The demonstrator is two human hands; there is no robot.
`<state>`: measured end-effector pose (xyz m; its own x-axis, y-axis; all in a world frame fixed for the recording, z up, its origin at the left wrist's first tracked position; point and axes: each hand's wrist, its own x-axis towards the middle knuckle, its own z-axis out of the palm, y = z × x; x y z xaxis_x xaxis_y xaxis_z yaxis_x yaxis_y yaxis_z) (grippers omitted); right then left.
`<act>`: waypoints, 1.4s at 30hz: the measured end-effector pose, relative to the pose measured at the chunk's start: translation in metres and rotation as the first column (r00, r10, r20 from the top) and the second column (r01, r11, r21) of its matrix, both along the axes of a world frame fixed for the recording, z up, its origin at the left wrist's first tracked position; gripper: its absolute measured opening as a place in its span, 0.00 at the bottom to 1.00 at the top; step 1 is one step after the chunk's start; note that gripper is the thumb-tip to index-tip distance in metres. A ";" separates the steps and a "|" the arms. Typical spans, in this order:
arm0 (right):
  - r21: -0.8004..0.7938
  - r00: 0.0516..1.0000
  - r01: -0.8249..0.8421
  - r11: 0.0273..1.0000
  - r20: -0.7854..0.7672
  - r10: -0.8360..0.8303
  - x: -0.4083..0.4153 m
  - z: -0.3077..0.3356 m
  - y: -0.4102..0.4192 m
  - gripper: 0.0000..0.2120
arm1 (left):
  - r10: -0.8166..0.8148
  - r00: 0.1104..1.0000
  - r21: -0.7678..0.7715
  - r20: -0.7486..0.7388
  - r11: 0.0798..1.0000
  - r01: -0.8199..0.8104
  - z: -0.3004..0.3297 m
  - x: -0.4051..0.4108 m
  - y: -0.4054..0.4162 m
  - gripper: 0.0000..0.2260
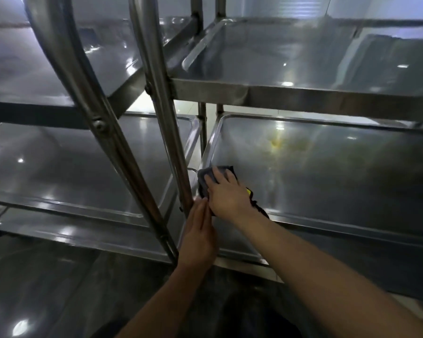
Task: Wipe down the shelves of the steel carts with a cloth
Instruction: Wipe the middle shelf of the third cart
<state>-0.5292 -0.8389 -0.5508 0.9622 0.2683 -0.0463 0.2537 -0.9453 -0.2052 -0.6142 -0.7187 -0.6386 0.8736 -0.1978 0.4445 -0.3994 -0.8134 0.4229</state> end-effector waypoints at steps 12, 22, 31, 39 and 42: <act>-0.015 0.979 0.201 0.980 -0.033 -0.201 0.093 0.010 -0.020 0.27 | 0.074 0.978 -0.014 0.194 0.997 -0.072 0.005 0.001 0.001 0.19; 0.013 0.976 0.209 0.978 0.053 -0.210 0.018 0.002 -0.042 0.24 | 0.054 0.983 -0.021 0.178 0.999 -0.051 0.011 -0.001 -0.001 0.19; 0.050 0.979 0.165 0.985 0.117 -0.170 -0.054 0.005 -0.082 0.18 | -0.013 0.999 0.145 0.045 0.989 0.007 0.043 -0.018 -0.032 0.23; 0.004 0.975 0.221 0.975 0.017 -0.221 -0.016 0.000 -0.091 0.24 | -0.070 0.997 0.080 0.018 0.994 0.069 0.045 -0.007 -0.047 0.19; 0.007 0.963 0.267 0.964 0.029 -0.267 0.017 0.003 -0.086 0.26 | -0.103 0.989 0.059 0.103 0.994 0.097 0.037 -0.006 -0.047 0.18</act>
<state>-0.5121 -0.9248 -0.5483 0.9999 0.0015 -0.0161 -0.0018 -0.9789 -0.2043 -0.6202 -0.7652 -0.6014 0.7966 -0.3080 0.5201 -0.5204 -0.7872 0.3309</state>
